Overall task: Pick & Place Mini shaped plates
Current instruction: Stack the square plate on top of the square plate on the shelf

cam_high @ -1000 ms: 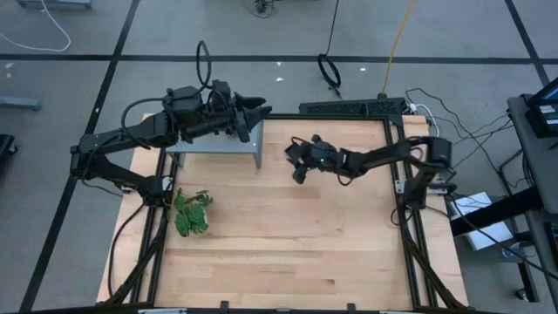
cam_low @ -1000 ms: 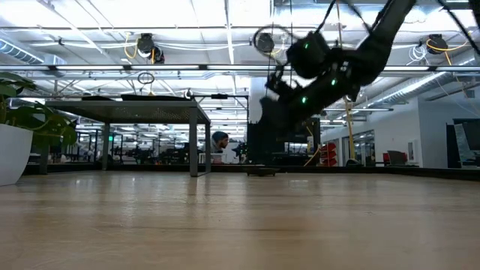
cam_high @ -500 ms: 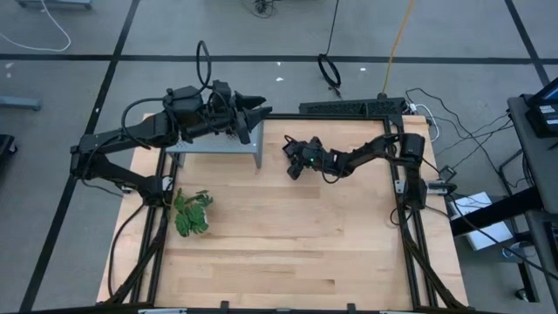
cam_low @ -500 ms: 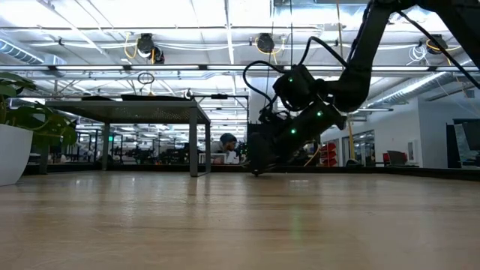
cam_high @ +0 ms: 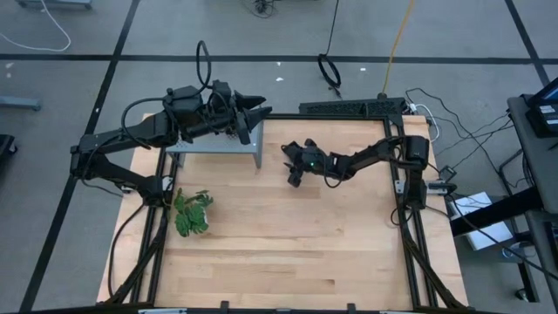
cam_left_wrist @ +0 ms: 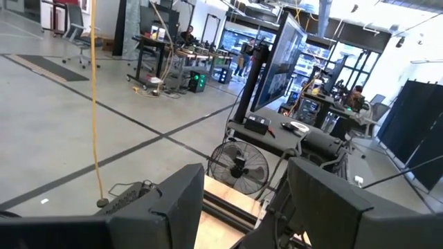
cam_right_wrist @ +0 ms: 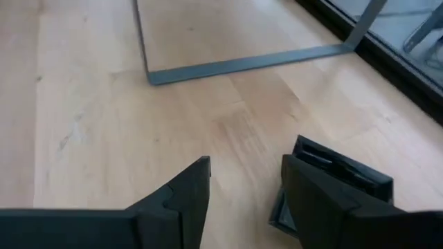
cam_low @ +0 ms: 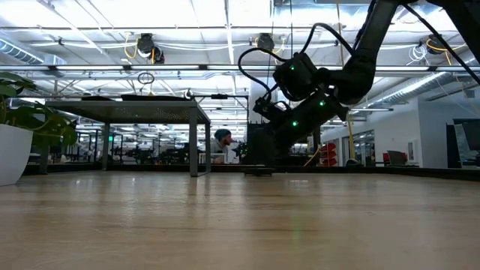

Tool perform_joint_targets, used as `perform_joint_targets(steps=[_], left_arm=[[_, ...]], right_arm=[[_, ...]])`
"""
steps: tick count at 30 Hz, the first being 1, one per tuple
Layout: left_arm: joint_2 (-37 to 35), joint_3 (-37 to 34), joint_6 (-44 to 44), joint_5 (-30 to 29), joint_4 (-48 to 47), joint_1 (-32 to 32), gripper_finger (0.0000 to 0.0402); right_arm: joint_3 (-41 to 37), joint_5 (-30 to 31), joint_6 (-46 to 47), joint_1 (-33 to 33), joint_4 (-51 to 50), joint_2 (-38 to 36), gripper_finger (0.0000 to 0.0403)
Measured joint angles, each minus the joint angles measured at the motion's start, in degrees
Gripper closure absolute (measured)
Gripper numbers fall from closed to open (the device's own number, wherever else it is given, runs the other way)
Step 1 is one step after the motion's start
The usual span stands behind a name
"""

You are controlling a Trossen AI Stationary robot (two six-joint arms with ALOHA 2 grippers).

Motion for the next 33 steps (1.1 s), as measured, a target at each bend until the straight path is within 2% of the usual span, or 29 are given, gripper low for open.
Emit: perform_joint_targets(steps=[4,8,21,26,33], left_arm=[[0.0,0.0,-0.22,0.02,-0.01,-0.07,0.0188],[0.0,0.0,-0.54,0.02,-0.04,-0.1,0.0188],[0.0,0.0,-0.56,0.02,-0.13,-0.11,0.0188],[0.0,0.0,-0.54,0.02,-0.16,-0.11,0.0188],[0.0,0.0,-0.5,0.02,-0.2,-0.11,0.0188]], right_arm=[[0.0,0.92,-2.84,-0.01,0.01,0.36,0.0234],[-0.09,4.94,-3.08,-0.6,-0.32,1.05,0.0234],[-0.02,3.32,-3.06,-2.36,-2.4,1.87,0.025],[0.11,1.91,-3.3,-1.92,-4.83,1.77,0.029],[0.15,-0.81,-2.84,0.1,-6.58,0.96,0.0379]])
